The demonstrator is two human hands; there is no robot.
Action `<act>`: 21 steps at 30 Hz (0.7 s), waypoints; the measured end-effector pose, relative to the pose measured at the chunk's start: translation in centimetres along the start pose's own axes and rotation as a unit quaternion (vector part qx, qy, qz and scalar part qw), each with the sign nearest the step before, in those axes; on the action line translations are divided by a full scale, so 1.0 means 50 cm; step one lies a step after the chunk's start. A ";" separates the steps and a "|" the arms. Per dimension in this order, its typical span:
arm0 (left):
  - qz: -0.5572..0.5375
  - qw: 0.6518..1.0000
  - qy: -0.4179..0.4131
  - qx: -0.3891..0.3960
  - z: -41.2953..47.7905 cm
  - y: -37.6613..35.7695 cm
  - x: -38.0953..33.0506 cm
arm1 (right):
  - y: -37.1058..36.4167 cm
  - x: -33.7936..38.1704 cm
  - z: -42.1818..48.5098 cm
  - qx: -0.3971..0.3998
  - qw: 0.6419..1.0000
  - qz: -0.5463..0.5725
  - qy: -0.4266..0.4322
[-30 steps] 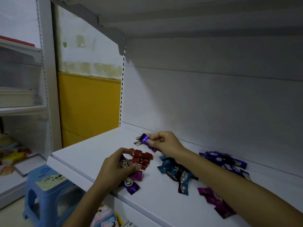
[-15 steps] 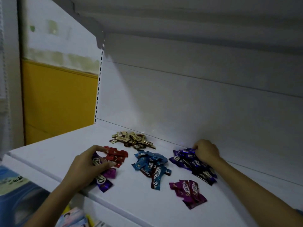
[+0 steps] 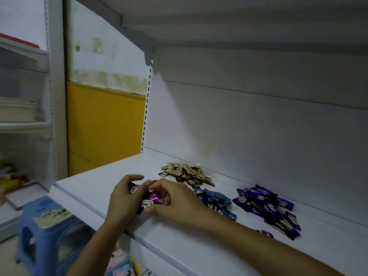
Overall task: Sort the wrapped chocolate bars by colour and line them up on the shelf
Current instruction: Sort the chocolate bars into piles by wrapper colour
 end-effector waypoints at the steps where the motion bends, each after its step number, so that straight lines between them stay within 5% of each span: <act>1: -0.012 1.000 0.005 -0.011 0.002 0.001 0.000 | -0.005 -0.001 0.010 -0.013 1.000 0.000 0.006; 15: -0.098 0.995 0.024 -0.025 0.003 0.000 -0.006 | -0.014 -0.024 0.052 -0.048 0.989 0.141 0.010; 21: -0.075 0.997 0.018 -0.026 0.005 0.003 -0.001 | -0.019 -0.018 0.058 -0.090 0.956 0.278 -0.004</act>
Point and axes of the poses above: each hand's wrist, its own z-axis towards the middle knuckle, its own y-axis out of the back of the hand, x = y × z, the point moved 1 cm from there along z, towards the middle knuckle, and after that the axes turned 12 degrees about x, right-handed, at the moved point
